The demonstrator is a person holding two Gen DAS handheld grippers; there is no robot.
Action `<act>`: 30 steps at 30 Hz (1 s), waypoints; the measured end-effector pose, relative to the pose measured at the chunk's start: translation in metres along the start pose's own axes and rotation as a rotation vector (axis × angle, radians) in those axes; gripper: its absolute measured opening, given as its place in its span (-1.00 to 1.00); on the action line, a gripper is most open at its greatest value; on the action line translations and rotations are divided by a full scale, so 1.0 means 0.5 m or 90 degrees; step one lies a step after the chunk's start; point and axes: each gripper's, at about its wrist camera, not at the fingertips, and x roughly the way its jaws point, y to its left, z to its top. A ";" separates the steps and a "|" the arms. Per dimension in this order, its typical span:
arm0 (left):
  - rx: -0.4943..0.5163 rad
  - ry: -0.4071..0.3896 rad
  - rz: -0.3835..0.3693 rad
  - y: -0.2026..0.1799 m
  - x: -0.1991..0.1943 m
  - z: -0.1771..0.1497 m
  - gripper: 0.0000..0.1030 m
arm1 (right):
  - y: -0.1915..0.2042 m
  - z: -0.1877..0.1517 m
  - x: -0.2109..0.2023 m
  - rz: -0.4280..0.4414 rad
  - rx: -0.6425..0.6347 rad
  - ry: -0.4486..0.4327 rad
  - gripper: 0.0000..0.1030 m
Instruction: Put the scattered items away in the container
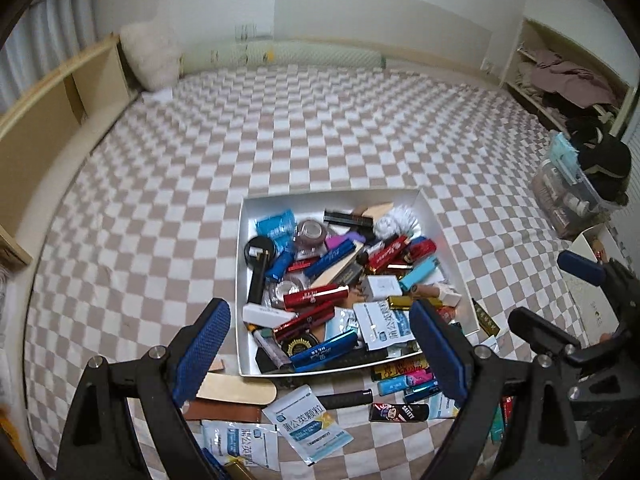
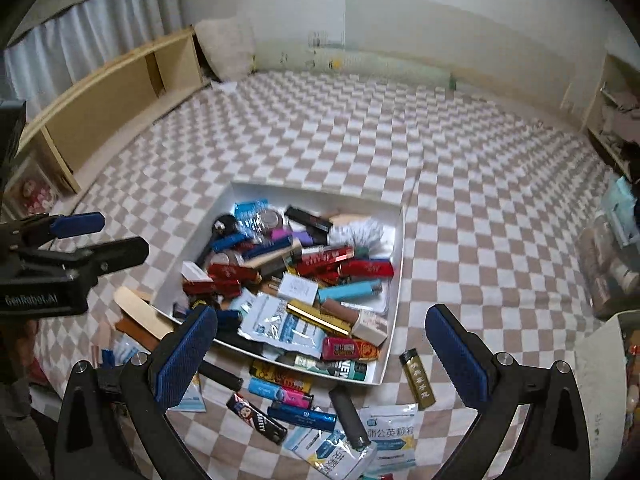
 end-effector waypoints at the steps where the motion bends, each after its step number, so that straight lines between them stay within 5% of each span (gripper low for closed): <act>1: 0.004 -0.010 0.000 -0.003 -0.012 -0.001 0.78 | 0.002 0.002 -0.011 0.002 0.001 -0.008 1.00; 30: 0.060 -0.177 -0.043 -0.035 -0.242 -0.124 0.91 | 0.062 -0.077 -0.216 -0.001 0.019 -0.147 1.00</act>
